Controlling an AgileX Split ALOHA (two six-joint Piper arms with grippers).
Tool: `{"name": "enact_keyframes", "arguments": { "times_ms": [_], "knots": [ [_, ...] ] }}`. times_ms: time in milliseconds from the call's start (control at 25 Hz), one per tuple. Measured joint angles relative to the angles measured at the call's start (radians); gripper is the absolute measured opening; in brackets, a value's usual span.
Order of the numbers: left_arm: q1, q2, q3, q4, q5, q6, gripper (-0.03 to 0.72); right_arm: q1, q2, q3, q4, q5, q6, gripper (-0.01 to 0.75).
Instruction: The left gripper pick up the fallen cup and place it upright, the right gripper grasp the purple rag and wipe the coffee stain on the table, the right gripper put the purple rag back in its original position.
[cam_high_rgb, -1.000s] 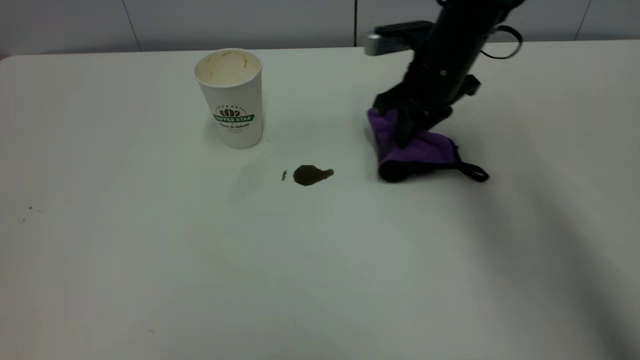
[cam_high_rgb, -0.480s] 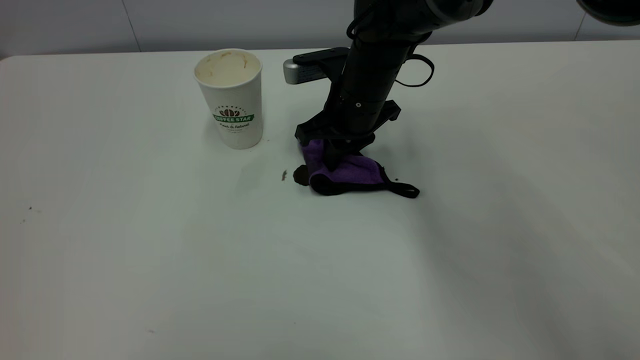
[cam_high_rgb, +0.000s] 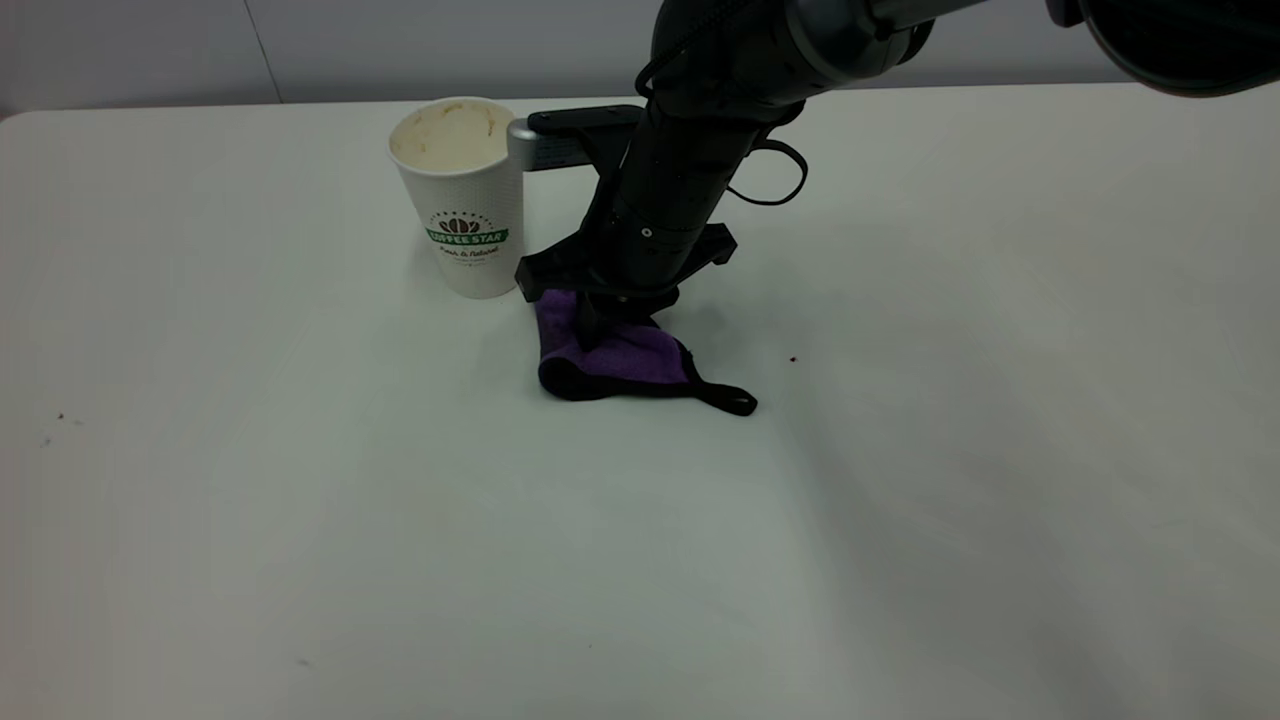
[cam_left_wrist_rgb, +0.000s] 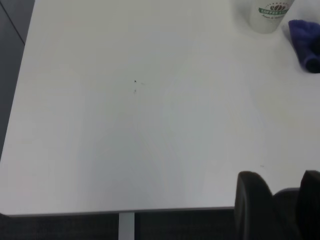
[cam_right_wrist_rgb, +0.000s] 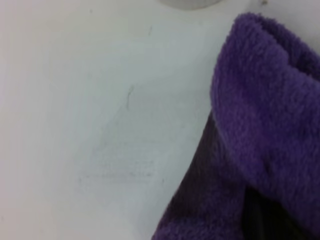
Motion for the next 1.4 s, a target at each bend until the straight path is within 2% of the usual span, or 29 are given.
{"name": "enact_keyframes", "arguments": {
  "times_ms": [200,320,760,840,920,960,1040,1120,1160,1240,1320,1400],
  "knots": [
    [0.000,0.000,0.000,0.000,0.000,0.000,0.242,-0.023,0.001,0.000,-0.009,0.000,0.035,0.101],
    [0.000,0.000,0.000,0.000,0.000,0.000,0.242,-0.074,0.000,-0.001,-0.040,0.010,0.049,0.101],
    [0.000,0.000,0.000,0.000,0.000,0.000,0.242,-0.427,-0.030,-0.002,-0.200,0.193,0.051,0.102],
    [0.000,0.000,0.000,0.000,0.000,0.000,0.242,-0.478,-0.035,-0.002,-0.205,0.235,0.042,0.123],
    [0.000,0.000,0.000,0.000,0.000,0.000,0.242,-0.516,-0.048,-0.002,-0.223,0.280,0.029,0.185],
    [0.000,0.000,0.000,0.000,0.000,0.000,0.242,-0.528,-0.059,-0.001,-0.239,0.306,0.024,0.245],
    [0.000,0.000,0.000,0.000,0.000,0.000,0.242,-0.538,-0.104,0.001,-0.282,0.360,0.010,0.403],
    [0.000,0.000,0.000,0.000,0.000,0.000,0.242,-0.541,-0.170,0.001,-0.326,0.430,-0.004,0.604],
    [0.000,0.000,0.000,0.000,0.000,0.000,0.242,-0.541,-0.215,0.001,-0.344,0.462,-0.011,0.664],
    [0.000,0.000,0.000,0.000,0.000,0.000,0.242,-0.541,-0.313,0.001,-0.354,0.548,-0.016,0.712],
    [0.000,0.000,0.000,0.000,0.000,0.000,0.242,-0.541,-0.406,0.001,-0.361,0.614,-0.017,0.726],
    [0.000,0.000,0.000,0.000,0.000,0.000,0.242,-0.541,-0.508,0.030,-0.363,0.630,-0.017,0.729]
  ]
}}
